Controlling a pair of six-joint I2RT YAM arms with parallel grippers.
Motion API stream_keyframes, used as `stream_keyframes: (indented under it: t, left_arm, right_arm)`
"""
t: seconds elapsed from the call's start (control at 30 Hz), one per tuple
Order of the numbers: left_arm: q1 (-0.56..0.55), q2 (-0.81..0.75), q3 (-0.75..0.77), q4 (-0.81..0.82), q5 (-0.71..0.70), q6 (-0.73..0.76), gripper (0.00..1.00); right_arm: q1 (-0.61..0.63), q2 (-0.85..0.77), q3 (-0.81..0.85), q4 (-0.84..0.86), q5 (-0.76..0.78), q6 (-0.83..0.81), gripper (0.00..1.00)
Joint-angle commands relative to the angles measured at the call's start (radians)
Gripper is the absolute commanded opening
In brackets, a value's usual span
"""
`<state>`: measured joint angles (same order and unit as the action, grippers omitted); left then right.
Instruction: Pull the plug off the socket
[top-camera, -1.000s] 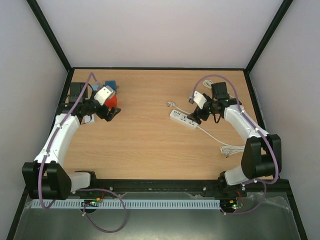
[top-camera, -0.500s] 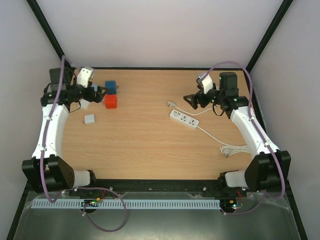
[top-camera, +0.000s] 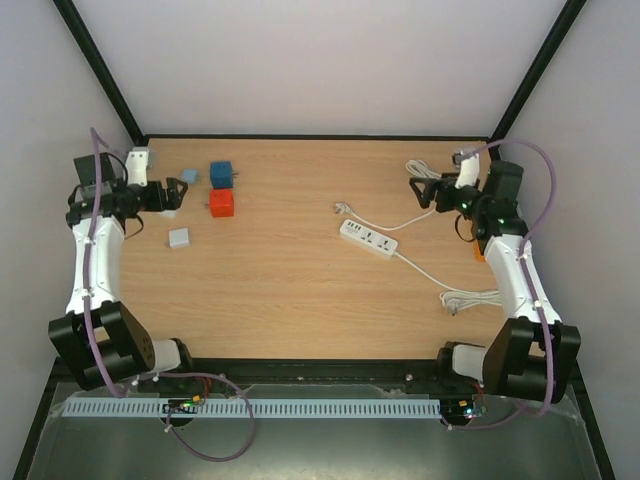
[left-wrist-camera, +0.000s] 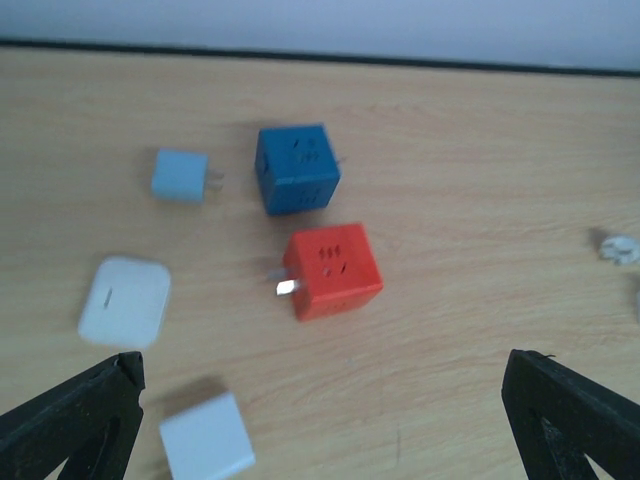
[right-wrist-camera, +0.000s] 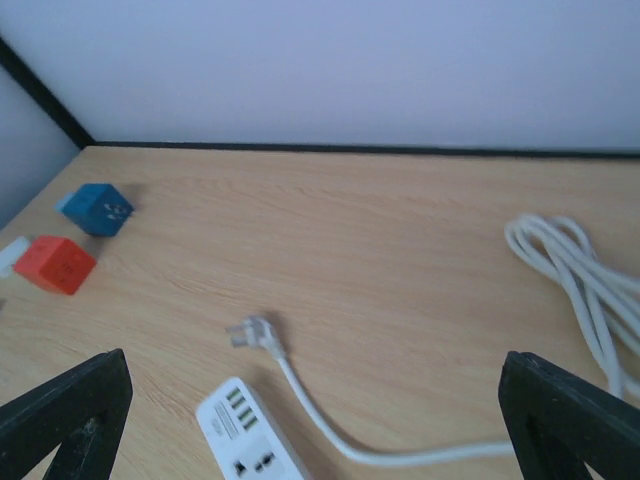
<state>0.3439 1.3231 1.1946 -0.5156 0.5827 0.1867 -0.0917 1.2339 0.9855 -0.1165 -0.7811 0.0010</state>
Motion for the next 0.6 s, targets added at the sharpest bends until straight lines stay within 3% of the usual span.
stream_keyframes:
  t: [0.0, 0.3, 0.57]
  left_arm:
    - [0.009, -0.069, -0.114, 0.035, -0.091, 0.024, 0.99]
    - [0.010, -0.161, -0.311, 0.090, -0.153, 0.059, 0.99]
    - [0.009, -0.152, -0.351, 0.128, -0.146, 0.038, 0.99]
  right_arm:
    - [-0.090, -0.021, -0.087, 0.031, -0.076, 0.019, 0.98]
    - [-0.151, -0.049, -0.236, -0.021, -0.103, -0.107, 0.98]
    - [-0.152, -0.086, -0.284, 0.009, -0.089, -0.104, 0.98]
